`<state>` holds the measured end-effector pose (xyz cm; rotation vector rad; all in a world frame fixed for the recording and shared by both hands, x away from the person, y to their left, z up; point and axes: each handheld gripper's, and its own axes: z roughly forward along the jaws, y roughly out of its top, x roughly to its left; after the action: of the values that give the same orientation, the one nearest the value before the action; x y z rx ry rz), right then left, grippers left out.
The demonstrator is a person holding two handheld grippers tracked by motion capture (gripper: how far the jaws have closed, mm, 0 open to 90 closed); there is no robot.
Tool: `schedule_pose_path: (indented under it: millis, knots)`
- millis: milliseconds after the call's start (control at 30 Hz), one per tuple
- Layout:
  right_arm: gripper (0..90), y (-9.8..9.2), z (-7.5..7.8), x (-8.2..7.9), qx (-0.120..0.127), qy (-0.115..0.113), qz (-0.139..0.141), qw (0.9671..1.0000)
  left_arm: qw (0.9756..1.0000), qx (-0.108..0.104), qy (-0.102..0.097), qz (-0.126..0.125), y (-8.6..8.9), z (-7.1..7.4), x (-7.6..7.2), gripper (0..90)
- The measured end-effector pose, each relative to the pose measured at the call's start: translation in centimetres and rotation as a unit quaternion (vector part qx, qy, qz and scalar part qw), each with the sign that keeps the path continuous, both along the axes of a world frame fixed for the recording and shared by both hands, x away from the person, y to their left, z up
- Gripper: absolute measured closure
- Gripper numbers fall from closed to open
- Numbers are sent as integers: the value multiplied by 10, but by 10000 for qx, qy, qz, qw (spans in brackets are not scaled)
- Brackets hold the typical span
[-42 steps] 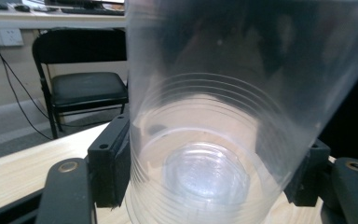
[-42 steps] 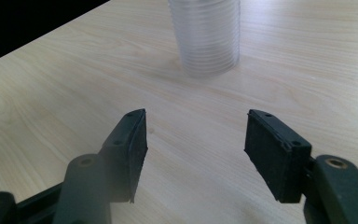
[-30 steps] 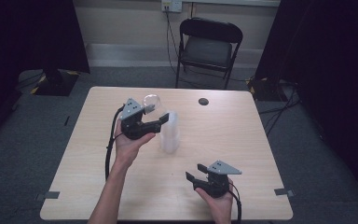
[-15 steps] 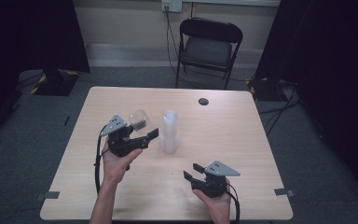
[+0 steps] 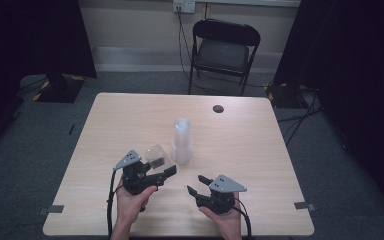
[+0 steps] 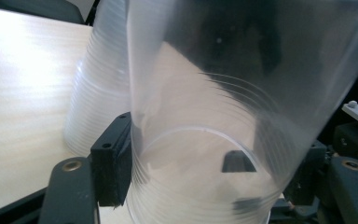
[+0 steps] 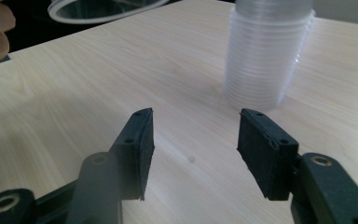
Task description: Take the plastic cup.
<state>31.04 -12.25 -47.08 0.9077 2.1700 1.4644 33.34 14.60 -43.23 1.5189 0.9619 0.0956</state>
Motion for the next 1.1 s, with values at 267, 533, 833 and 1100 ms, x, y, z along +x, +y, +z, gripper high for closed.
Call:
schedule_pose_path:
  millis: [267, 533, 833, 1100]
  knots:
    - [499, 8, 1, -4, -34, -369, 217, 9991, 9991, -79, 362, -201, -14, -17, -5, 318]
    - [577, 9, 0, -6, 223, -787, 387, 9959, 9953, -417, 739, -464, -15, -23, -3, 318]
    - [613, 12, 0, -8, 420, -1170, 431, 9913, 9898, -748, 1075, -563, -18, -28, 0, 319]
    - [624, 14, -1, -7, 457, -1415, 401, 9881, 9820, -1088, 1376, -699, -23, -31, 1, 320]
